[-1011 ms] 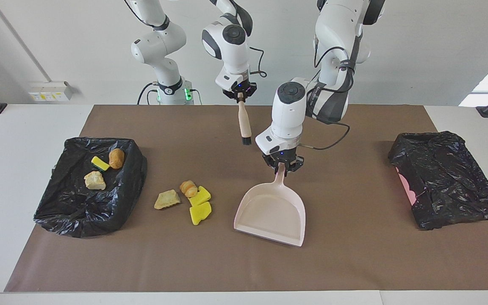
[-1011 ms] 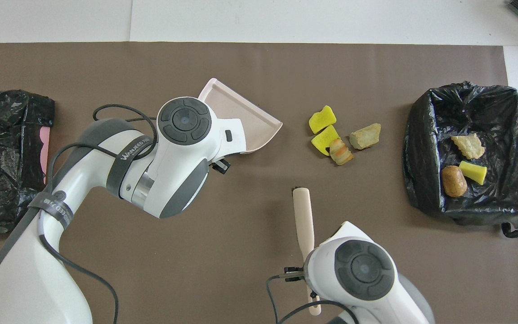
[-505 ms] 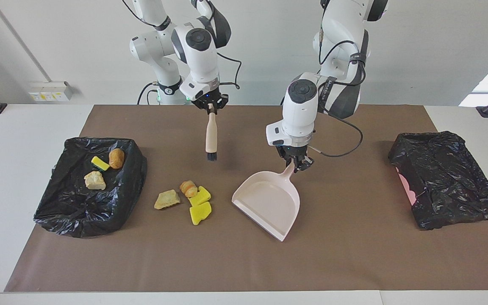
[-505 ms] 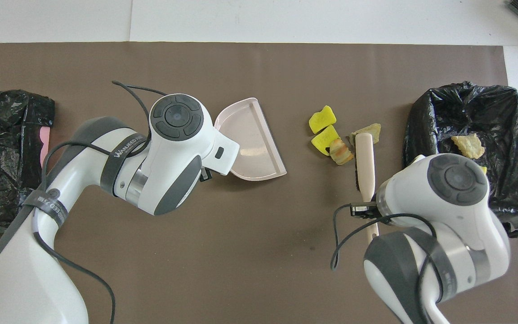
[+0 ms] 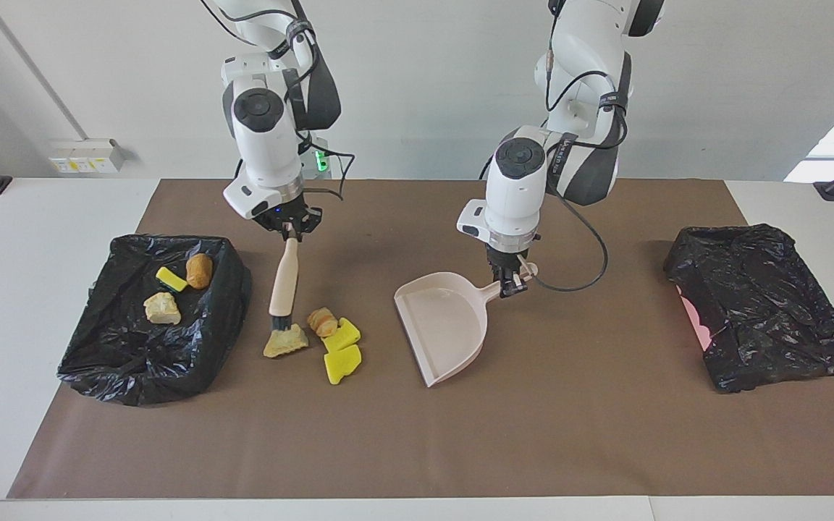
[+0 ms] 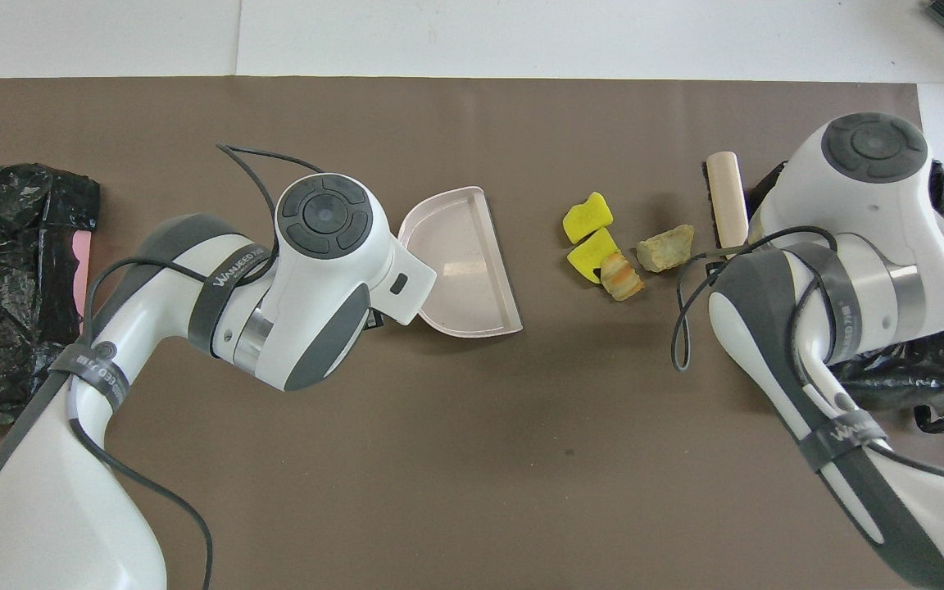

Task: Sweep and dump trash in bin
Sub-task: 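Sweep the remaining pieces toward the dustpan with the right gripper's brush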

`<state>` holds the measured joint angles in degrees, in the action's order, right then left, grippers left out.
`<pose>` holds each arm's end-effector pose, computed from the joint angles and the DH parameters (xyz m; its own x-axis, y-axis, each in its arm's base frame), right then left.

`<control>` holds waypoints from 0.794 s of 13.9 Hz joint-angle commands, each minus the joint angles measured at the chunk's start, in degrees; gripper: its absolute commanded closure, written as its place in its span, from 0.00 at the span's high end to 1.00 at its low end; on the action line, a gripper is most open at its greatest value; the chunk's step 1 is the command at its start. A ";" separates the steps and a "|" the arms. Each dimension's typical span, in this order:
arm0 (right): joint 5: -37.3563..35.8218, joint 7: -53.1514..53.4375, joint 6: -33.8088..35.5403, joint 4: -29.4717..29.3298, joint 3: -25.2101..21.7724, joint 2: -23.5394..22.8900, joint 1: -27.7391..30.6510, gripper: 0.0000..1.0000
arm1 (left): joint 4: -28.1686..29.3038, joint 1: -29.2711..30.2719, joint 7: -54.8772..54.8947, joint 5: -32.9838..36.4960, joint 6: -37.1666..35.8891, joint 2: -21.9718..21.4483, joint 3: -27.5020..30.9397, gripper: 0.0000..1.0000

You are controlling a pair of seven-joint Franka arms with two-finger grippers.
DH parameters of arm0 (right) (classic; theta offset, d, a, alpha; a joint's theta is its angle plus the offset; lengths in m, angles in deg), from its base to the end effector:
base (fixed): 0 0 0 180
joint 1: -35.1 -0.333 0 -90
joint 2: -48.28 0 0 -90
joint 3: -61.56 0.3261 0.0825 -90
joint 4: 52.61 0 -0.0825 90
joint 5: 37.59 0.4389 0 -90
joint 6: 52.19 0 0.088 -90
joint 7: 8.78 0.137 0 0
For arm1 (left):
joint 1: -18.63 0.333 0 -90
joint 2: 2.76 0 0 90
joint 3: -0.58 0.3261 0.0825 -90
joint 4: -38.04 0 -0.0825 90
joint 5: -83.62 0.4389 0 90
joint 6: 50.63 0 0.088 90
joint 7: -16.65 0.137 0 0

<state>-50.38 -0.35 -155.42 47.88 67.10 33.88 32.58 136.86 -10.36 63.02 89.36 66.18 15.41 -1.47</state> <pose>0.6509 0.0640 0.3692 0.9832 0.0467 -0.1767 0.0833 -0.9751 0.2056 0.6017 -0.3507 0.3546 0.1764 -0.9825 -0.0596 -0.9835 -0.1735 -0.0506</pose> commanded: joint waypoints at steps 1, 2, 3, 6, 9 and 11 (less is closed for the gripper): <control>-3.54 -5.58 2.67 -5.99 0.88 -5.09 0.23 0.00 | 2.85 0.24 1.09 0.76 1.84 -1.21 -0.23 0.00; -5.47 -7.36 3.29 -6.01 0.88 -5.89 0.06 0.00 | 4.08 0.24 1.00 0.68 1.84 -1.65 -0.23 0.00; -6.53 -7.72 4.16 -6.01 0.88 -7.12 -0.12 0.00 | 5.40 0.07 1.00 0.68 2.10 -2.43 -0.23 0.00; -5.14 -7.20 4.96 -5.83 1.14 -8.71 -2.39 0.00 | 7.25 -0.46 0.48 0.68 2.90 -3.49 -0.14 0.00; 1.00 -5.62 4.88 -5.57 1.14 -8.71 -3.02 0.00 | 9.10 -1.33 0.39 0.76 4.12 -4.55 -0.14 0.00; 2.33 -4.65 4.62 -5.57 1.23 -9.15 -4.42 0.00 | 10.33 -1.60 0.39 0.76 4.21 -5.25 -0.14 0.00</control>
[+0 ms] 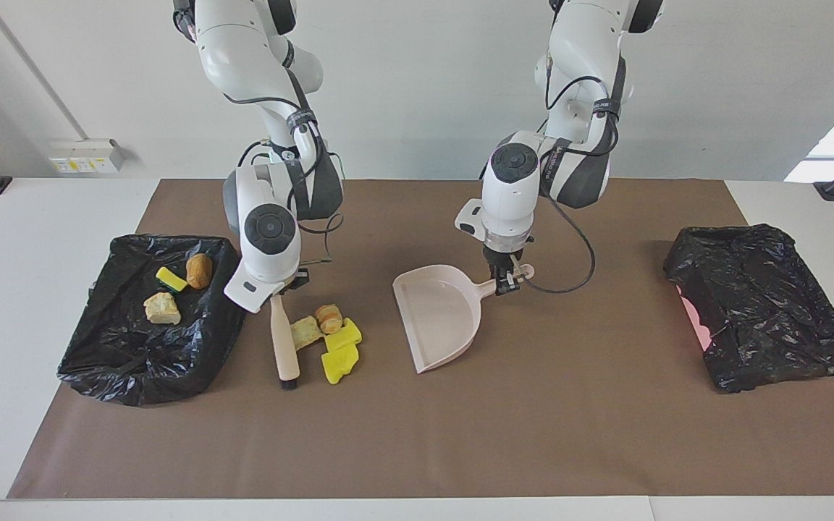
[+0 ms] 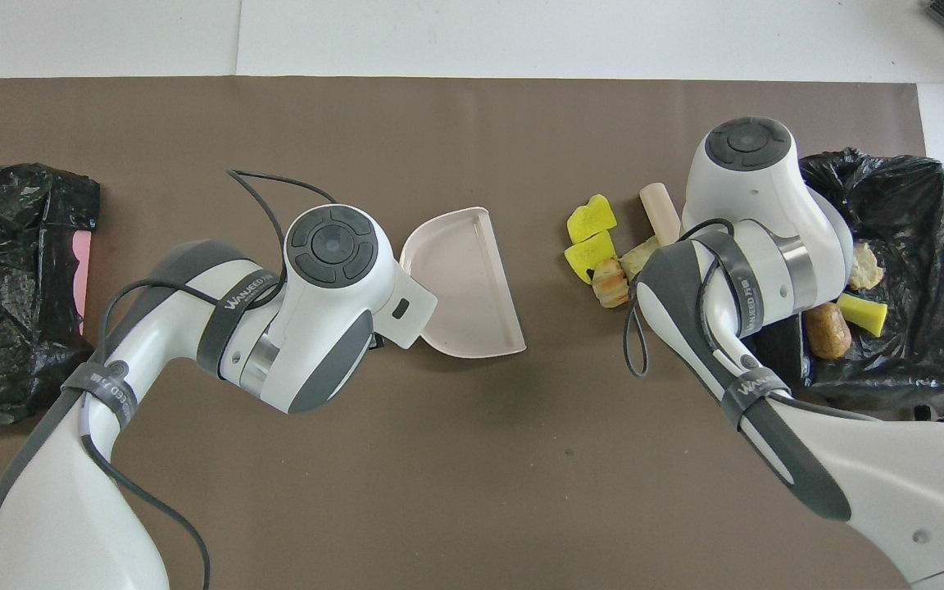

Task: Sweep and dump trash in bin
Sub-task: 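Sweep the remaining pieces toward the dustpan with the right gripper's brush, then push the pieces into the dustpan held by the left gripper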

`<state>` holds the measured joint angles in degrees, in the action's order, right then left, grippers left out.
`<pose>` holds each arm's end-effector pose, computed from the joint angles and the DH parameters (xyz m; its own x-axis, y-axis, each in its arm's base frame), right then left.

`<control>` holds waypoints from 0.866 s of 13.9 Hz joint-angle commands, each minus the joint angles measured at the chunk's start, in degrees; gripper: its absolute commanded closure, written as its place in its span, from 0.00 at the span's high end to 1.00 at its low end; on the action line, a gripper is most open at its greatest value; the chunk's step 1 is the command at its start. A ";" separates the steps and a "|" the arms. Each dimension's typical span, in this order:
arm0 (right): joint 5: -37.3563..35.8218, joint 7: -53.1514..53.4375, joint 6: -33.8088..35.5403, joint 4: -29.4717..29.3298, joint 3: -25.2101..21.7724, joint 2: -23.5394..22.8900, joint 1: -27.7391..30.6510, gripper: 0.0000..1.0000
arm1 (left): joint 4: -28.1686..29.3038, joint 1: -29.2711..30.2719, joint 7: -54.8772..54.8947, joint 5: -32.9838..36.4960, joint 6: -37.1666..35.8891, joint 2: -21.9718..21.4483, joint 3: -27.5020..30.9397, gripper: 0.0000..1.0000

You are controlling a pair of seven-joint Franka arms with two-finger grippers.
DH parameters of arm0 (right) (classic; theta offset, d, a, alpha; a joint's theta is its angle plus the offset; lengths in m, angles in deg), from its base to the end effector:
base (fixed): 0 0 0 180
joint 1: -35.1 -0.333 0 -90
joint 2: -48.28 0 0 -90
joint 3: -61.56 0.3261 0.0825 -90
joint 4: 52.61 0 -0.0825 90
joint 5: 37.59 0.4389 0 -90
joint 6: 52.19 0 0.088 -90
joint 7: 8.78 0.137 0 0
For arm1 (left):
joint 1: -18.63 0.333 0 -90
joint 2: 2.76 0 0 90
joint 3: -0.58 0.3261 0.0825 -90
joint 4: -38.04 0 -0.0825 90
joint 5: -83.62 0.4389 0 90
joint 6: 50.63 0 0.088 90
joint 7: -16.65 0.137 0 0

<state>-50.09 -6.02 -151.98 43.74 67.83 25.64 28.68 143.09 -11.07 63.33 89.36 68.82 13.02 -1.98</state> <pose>0.6553 0.1163 0.3062 0.9250 0.2035 -0.3210 0.2659 -0.9500 0.1640 0.5730 -0.3514 0.3316 0.1445 -0.9869 -0.0711 -0.9893 -0.1425 -0.0322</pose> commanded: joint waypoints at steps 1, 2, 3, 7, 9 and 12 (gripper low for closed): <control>3.95 1.11 1.26 -1.51 0.50 -0.91 -0.87 0.00 | 4.89 -0.89 0.08 0.76 1.66 -3.21 0.45 0.00; 5.71 1.11 1.17 -1.60 0.50 -0.91 -1.31 0.00 | 5.59 -0.89 -0.01 0.76 1.84 -3.56 0.37 0.00; 7.21 1.11 0.83 -1.60 0.50 -0.91 -2.01 0.00 | 5.68 -0.89 0.08 0.76 1.84 -3.57 0.37 0.00; 14.41 5.76 -1.02 -1.78 0.59 -1.88 -4.38 0.00 | 5.77 -0.89 -0.01 0.76 2.10 -3.57 0.37 0.00; 18.54 6.99 -1.20 -1.86 0.59 -1.97 -5.87 0.00 | 5.77 -0.81 -0.01 0.76 2.63 -3.57 0.37 0.00; 26.71 8.75 -5.59 -1.60 0.68 -1.97 -9.21 0.00 | 5.86 -0.81 -0.01 0.76 2.72 -3.57 0.37 0.00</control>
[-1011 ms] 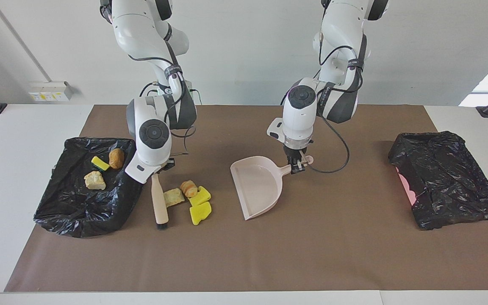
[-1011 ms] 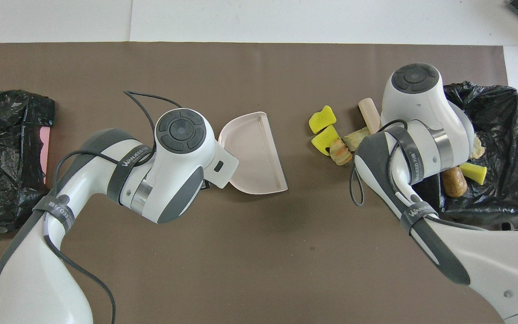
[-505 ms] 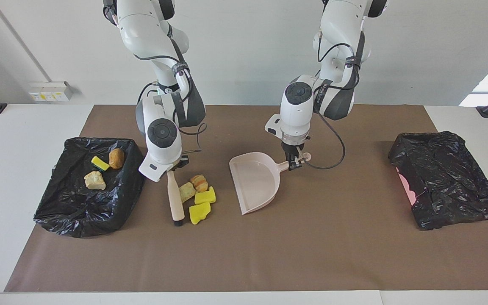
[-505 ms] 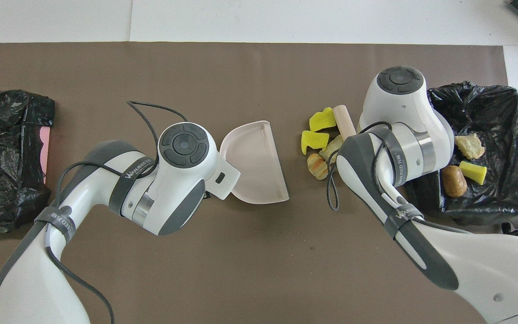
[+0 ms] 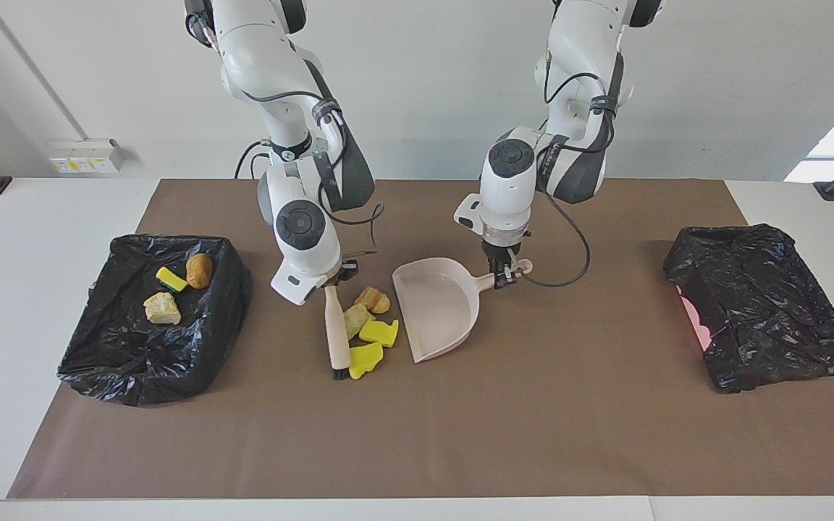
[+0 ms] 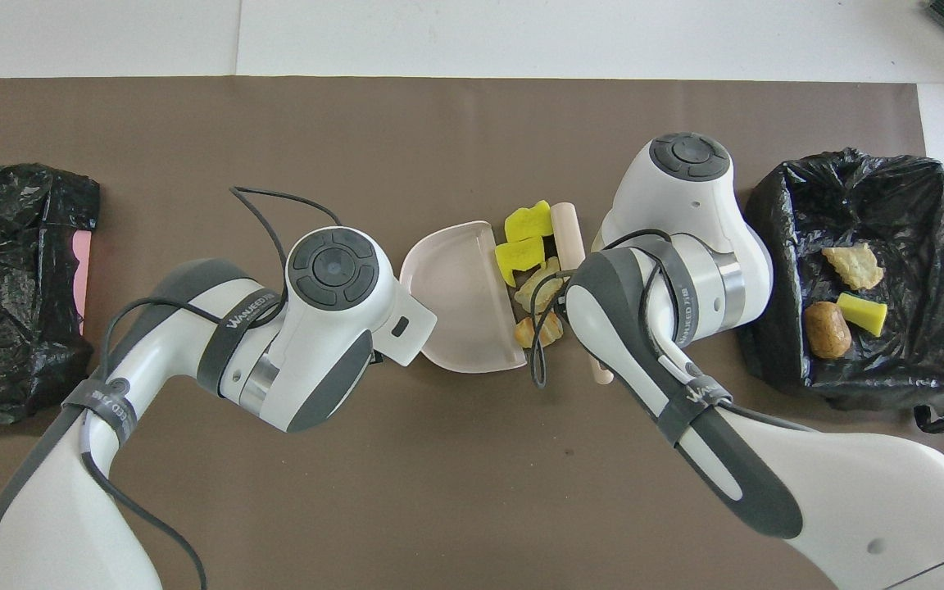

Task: Sweep and dump trash in bin
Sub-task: 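Push the pieces into the dustpan held by the left gripper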

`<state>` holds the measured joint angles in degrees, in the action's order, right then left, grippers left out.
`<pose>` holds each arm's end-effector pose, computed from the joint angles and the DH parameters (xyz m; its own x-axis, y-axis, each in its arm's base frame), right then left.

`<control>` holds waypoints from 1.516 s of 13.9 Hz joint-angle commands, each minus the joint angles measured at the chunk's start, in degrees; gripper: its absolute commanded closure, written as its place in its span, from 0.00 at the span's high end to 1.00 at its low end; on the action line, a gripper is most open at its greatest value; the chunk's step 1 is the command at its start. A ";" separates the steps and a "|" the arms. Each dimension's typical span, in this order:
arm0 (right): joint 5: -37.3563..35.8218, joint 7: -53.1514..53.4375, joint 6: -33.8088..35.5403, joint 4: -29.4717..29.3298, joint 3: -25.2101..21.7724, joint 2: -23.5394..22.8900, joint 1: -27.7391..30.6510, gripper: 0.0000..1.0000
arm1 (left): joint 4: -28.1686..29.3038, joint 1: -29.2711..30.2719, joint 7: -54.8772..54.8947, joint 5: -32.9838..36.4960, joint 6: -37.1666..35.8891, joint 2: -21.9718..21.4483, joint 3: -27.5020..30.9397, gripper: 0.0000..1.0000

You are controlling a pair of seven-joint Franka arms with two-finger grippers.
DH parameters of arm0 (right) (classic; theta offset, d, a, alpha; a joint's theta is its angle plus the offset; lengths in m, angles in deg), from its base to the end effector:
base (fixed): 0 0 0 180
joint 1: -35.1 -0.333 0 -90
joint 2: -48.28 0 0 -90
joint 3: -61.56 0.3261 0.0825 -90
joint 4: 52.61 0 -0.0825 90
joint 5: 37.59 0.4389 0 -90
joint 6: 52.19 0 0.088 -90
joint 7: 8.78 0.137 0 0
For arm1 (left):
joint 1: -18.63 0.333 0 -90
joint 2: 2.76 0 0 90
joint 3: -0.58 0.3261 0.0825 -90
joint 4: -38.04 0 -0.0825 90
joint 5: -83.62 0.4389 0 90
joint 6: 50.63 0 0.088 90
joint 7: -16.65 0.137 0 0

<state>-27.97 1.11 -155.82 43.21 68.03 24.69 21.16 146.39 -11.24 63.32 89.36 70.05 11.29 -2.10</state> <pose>0.6301 0.2492 0.3032 0.9436 0.1341 -0.3027 0.0951 -0.9856 -0.1402 0.5590 -0.3472 0.3246 0.1372 -0.9877 -0.0747 -0.9904 -0.1355 -0.0274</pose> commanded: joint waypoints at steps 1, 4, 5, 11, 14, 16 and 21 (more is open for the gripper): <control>6.53 1.98 -1.93 -1.16 0.48 -0.92 -2.67 0.00 | 2.57 -0.55 0.00 0.76 1.66 -1.84 0.49 0.00; 15.58 3.47 -4.04 -1.42 0.48 -0.75 -2.85 0.00 | 2.48 -0.28 -0.09 0.76 2.10 -1.84 0.49 0.00; 15.78 3.39 -3.95 -1.42 0.57 -0.57 -3.37 0.00 | 2.48 -0.28 -0.09 0.76 2.11 -1.75 0.49 0.00; 13.59 8.92 9.90 -0.98 -0.31 9.17 0.83 0.00 | 2.48 0.16 0.00 0.76 3.33 -1.66 0.49 0.00; 3.51 8.23 12.15 5.91 -0.14 13.81 1.46 0.00 | 2.48 0.24 0.08 0.76 3.34 -1.57 0.49 0.00; -0.99 6.04 5.39 17.68 -0.05 19.36 1.46 0.00 | 2.48 0.24 0.43 0.76 3.34 -1.57 0.49 0.00; -3.13 6.02 0.11 22.22 0.30 17.28 -1.52 0.00 | 2.92 0.16 1.14 0.76 2.81 -1.84 0.49 0.00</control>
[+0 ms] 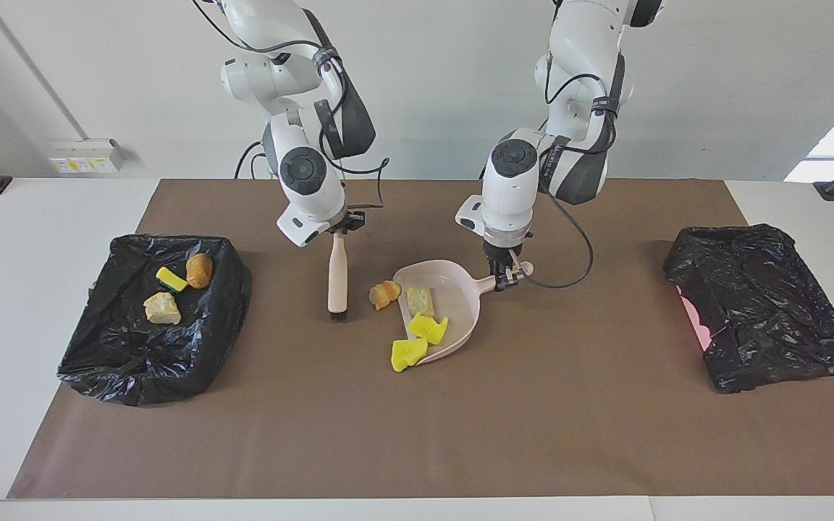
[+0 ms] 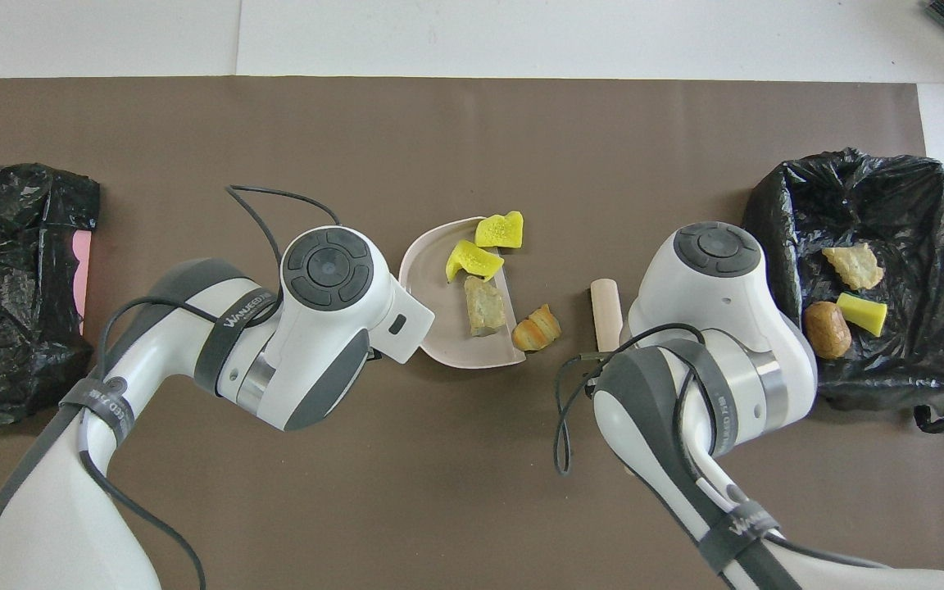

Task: Sweep and dump trash in bin
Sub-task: 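Push the pieces into the dustpan held by the left gripper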

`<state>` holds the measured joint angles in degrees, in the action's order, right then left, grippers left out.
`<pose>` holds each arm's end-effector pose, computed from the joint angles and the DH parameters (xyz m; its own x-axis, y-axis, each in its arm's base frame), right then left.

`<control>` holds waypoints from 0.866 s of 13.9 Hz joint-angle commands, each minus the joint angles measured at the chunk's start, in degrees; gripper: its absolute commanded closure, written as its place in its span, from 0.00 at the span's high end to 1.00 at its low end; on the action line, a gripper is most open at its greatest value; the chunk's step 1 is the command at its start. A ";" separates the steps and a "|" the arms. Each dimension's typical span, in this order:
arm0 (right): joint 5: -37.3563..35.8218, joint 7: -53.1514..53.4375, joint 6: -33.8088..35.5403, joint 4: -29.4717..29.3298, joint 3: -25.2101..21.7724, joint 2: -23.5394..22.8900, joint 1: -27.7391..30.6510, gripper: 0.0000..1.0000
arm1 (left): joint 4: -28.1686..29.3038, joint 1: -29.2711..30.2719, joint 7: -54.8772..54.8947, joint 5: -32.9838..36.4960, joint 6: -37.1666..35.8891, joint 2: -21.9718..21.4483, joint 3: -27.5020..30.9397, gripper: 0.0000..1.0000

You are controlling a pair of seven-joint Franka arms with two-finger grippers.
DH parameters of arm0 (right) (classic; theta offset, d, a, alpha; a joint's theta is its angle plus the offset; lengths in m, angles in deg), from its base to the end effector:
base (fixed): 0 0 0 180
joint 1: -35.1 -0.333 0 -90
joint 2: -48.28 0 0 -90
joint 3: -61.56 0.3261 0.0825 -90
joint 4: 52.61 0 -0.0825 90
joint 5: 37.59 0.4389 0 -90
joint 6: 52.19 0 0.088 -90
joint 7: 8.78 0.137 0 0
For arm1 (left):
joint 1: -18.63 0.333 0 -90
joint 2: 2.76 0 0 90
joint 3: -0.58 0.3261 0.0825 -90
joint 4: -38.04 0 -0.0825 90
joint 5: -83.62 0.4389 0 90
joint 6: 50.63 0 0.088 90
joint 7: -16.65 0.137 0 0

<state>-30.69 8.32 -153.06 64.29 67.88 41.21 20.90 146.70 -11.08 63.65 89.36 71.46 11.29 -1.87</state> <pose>0.5194 0.2094 0.3104 0.9125 0.0118 -0.4089 0.0163 -0.9998 0.0075 0.5626 -0.3447 0.3240 0.1373 -0.9886 -0.0624 -0.9900 -0.1349 -0.0414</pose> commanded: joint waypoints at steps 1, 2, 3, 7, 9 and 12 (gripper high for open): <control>-0.04 -1.11 -4.67 0.79 0.54 -0.39 -2.05 0.00 | 2.69 0.00 0.73 0.76 1.40 -1.84 0.25 0.00; 2.83 -1.11 -7.65 0.61 0.54 -1.71 -2.76 0.00 | 2.78 0.00 0.56 0.76 1.48 -1.84 0.25 0.00; 7.12 -1.11 -11.07 0.43 0.54 -2.76 -3.81 0.00 | 2.78 0.00 0.47 0.76 1.57 -1.84 0.25 0.00; 14.54 3.71 -11.29 -9.74 0.71 -7.42 -6.10 0.00 | 2.78 0.00 0.38 0.76 1.57 -1.84 0.25 0.00; 13.59 3.90 -8.14 -12.13 0.54 -7.34 -6.02 0.00 | 2.78 0.09 -0.23 0.76 1.75 -1.84 0.25 0.00; 5.19 2.07 1.60 -16.16 0.45 -5.67 -4.70 0.00 | 2.78 0.09 -4.09 0.76 1.66 -1.84 0.34 0.00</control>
<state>-20.61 11.11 -156.84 51.55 67.72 35.14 14.92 147.11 -11.06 62.26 89.36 71.81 11.29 -1.82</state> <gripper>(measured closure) 0.744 0.678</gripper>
